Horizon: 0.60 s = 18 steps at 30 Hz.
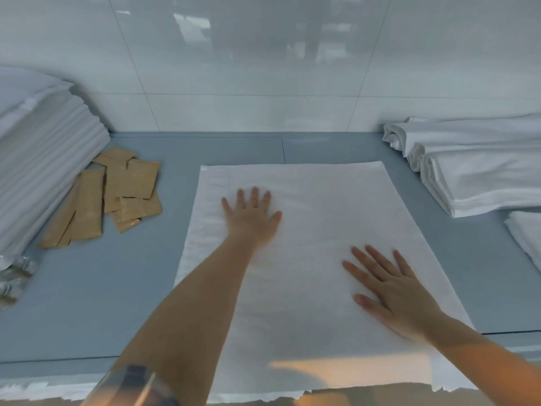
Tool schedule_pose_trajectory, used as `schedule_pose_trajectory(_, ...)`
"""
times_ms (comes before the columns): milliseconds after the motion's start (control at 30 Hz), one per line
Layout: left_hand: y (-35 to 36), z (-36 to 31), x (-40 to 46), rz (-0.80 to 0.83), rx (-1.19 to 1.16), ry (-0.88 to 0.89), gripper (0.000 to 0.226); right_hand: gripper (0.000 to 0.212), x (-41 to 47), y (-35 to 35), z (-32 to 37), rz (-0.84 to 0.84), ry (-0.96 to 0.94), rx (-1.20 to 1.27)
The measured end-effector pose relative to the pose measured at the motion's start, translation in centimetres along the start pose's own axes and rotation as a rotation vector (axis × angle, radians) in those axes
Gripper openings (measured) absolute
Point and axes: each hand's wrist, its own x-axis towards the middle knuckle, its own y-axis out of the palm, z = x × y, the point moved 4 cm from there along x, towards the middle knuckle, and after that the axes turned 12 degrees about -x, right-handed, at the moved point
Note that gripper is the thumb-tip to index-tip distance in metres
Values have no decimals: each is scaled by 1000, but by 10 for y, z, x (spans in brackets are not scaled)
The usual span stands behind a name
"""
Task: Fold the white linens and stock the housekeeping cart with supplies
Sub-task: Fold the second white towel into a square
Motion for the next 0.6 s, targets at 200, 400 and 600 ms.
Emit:
schedule_pose_trajectory(200,45,-98,-16,100,43,475,74,63,23,-1,-16,-26,-46,-27)
schedule_pose_trajectory(400,9,-28,58,5,29,221,67,60,25,5,-24,-73,-85,-6)
schedule_pose_trajectory(600,-24,60,81,-66,-27,-74,62,60,27,6,-25,-93,-82,-1)
